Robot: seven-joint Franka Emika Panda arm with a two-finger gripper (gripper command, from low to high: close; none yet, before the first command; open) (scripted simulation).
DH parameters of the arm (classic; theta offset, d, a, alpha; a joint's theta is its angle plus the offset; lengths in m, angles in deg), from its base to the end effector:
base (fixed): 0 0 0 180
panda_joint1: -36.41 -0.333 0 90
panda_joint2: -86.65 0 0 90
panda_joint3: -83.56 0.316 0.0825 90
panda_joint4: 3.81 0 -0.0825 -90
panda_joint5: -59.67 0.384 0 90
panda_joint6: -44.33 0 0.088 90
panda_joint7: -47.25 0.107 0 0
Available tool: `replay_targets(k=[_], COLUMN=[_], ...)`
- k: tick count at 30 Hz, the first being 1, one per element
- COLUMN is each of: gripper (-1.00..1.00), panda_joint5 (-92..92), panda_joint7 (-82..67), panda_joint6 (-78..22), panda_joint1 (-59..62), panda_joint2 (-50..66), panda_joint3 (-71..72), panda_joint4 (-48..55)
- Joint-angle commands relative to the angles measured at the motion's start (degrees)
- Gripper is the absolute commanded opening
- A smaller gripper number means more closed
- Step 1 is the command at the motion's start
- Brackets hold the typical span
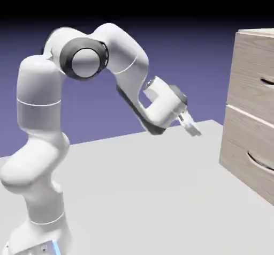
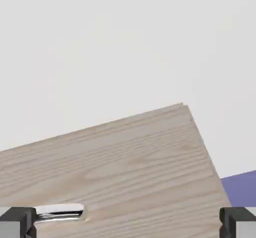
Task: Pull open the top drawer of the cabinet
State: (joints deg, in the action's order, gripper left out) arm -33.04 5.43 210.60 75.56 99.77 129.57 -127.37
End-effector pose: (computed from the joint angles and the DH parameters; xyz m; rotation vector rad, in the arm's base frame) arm 0.5504 0.1165 0.3545 0.9827 2.1333 0.3632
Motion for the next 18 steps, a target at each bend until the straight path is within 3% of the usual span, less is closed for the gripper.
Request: replay_targets(k=[1,18], gripper=[0.00,0.00], panda_joint5=[-2.5,-44.9], panda_joint7=[-2.3,-40.8], panda_joint6=[-0.2,-3.7], panda_joint1=[1.1,19.3], panda_joint2=[1.2,22.1], panda_joint3=[1.2,22.3], panda_joint4=[1.0,18.1])
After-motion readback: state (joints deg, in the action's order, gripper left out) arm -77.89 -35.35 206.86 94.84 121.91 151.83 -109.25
